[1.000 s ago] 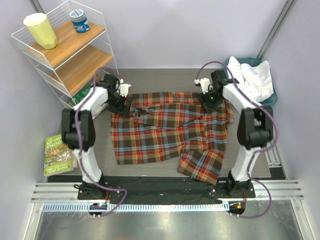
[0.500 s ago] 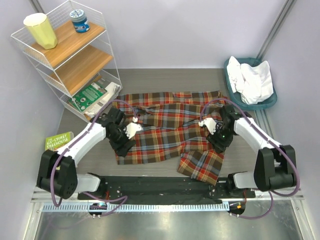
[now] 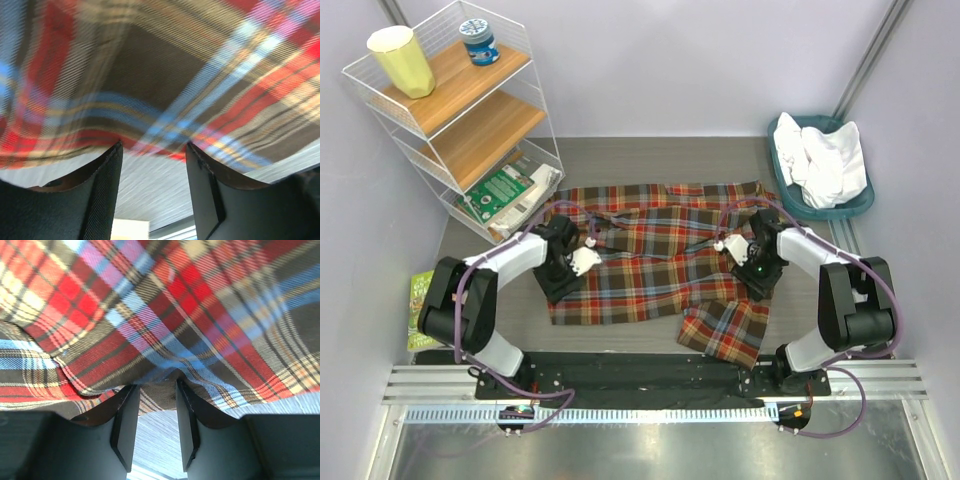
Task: Fold and stack the long sleeve shirts
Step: Fold the shirt
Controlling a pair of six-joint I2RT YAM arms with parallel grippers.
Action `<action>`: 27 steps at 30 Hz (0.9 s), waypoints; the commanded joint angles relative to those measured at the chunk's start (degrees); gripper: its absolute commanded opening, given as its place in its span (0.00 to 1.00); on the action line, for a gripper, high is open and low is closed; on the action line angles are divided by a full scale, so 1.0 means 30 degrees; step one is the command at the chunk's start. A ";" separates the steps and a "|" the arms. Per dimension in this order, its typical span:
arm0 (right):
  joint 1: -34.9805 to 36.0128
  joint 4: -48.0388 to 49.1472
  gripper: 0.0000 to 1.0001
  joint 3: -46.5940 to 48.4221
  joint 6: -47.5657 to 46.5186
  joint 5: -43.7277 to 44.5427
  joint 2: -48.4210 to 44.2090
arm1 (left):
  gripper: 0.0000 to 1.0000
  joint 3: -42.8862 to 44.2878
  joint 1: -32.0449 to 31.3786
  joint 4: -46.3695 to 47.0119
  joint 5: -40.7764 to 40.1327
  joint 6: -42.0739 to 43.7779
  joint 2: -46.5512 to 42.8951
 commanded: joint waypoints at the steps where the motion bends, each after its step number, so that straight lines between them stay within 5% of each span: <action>1: -0.0568 0.0525 0.41 0.0773 -0.0446 0.0359 -0.0211 | 0.56 0.1783 0.0437 -0.1619 0.2025 0.1434 -0.1123; 4: -0.0539 -0.1557 0.45 0.1975 -0.0301 -0.1865 -0.1823 | 0.67 0.3043 -0.1284 -0.2886 0.4591 0.1553 -0.3495; 7: -0.0568 -0.2936 0.47 0.2913 0.0109 -0.3072 -0.2792 | 0.72 0.3691 -0.5207 -0.2074 0.5241 0.0561 -0.4872; 11: -0.0568 -0.4289 0.46 0.2916 -0.0707 -0.3812 -0.3553 | 0.70 0.4337 -0.8964 -0.0049 0.4886 -0.1140 -0.4237; 19: -0.0539 -0.5489 0.42 -0.0540 -0.4312 -0.2810 -0.6425 | 0.66 0.1764 -0.7651 -0.1191 0.4980 -0.2402 -0.3821; 27: 0.0718 -0.5609 0.53 -0.3439 -0.7944 -0.2316 -0.8066 | 0.72 -0.0405 -0.4049 -0.3183 0.4774 -0.1350 -0.6428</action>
